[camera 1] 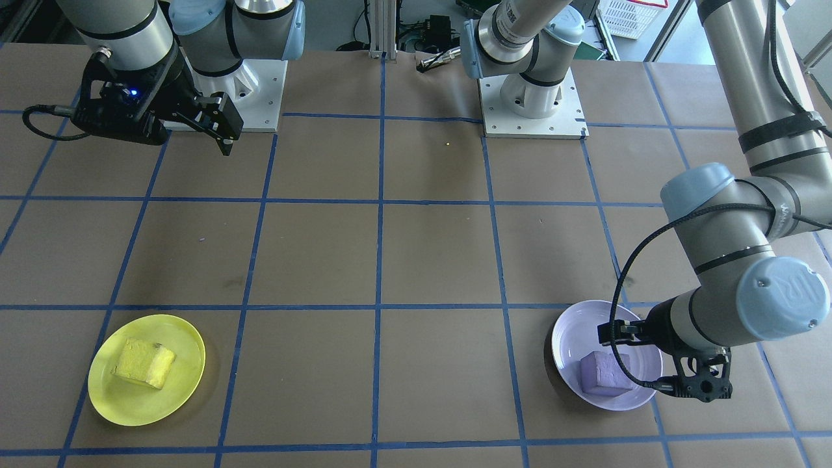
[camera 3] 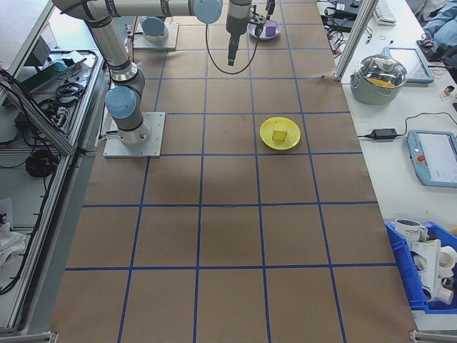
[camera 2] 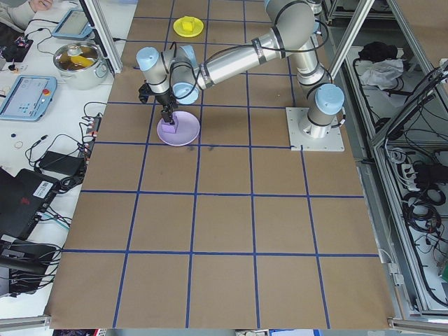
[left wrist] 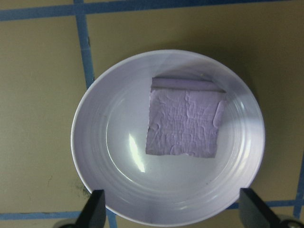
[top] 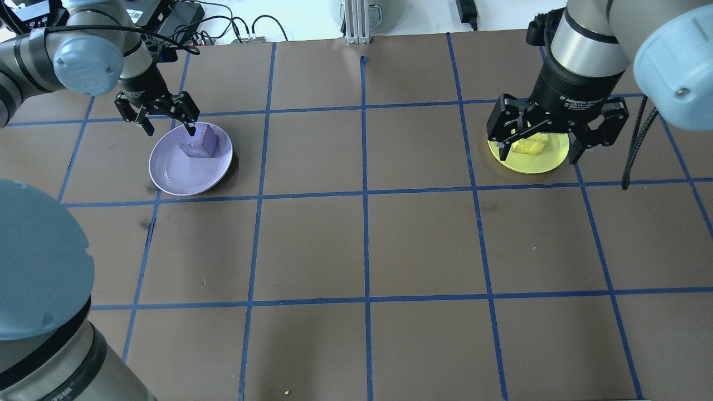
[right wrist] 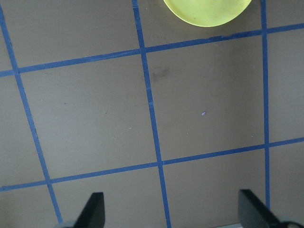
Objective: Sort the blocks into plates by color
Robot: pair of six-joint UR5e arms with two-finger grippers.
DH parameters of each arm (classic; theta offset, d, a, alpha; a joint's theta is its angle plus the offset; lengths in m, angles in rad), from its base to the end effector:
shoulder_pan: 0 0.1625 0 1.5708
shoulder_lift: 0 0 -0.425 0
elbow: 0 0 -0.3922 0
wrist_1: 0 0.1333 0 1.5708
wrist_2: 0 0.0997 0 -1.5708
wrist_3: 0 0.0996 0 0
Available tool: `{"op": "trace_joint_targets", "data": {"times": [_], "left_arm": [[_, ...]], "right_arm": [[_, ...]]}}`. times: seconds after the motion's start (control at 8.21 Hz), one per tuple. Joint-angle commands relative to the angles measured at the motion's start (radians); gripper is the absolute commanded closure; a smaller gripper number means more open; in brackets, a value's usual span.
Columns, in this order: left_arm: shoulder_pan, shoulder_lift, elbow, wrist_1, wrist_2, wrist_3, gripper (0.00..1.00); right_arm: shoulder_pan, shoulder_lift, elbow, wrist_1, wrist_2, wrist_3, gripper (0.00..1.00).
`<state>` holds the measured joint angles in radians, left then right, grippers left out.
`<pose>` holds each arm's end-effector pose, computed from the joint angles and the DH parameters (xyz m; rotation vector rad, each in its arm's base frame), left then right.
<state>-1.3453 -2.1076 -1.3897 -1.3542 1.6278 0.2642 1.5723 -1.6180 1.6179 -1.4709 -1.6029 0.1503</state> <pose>0.0254 -0.6815 0.2788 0.0664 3.1108 0.2318 0.1308 -0.4612 0.4781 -0.2278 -3.0900 -0.1505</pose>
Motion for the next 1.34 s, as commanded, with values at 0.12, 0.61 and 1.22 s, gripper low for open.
{"op": "trace_joint_targets", "data": {"times": [0.12, 0.61, 1.22], "left_arm": [[-0.02, 0.202, 0.0, -0.193, -0.006, -0.118, 0.0], [-0.095, 0.414, -0.009, -0.272, -0.078, -0.293, 0.0], [-0.187, 0.491, -0.054, -0.261, -0.072, -0.384, 0.0]], "right_arm": [[0.0, 0.001, 0.0, -0.003, 0.0, 0.0, 0.0], [0.0, 0.001, 0.0, -0.003, 0.0, 0.0, 0.0], [0.0, 0.001, 0.0, -0.003, 0.0, 0.0, 0.0]]}}
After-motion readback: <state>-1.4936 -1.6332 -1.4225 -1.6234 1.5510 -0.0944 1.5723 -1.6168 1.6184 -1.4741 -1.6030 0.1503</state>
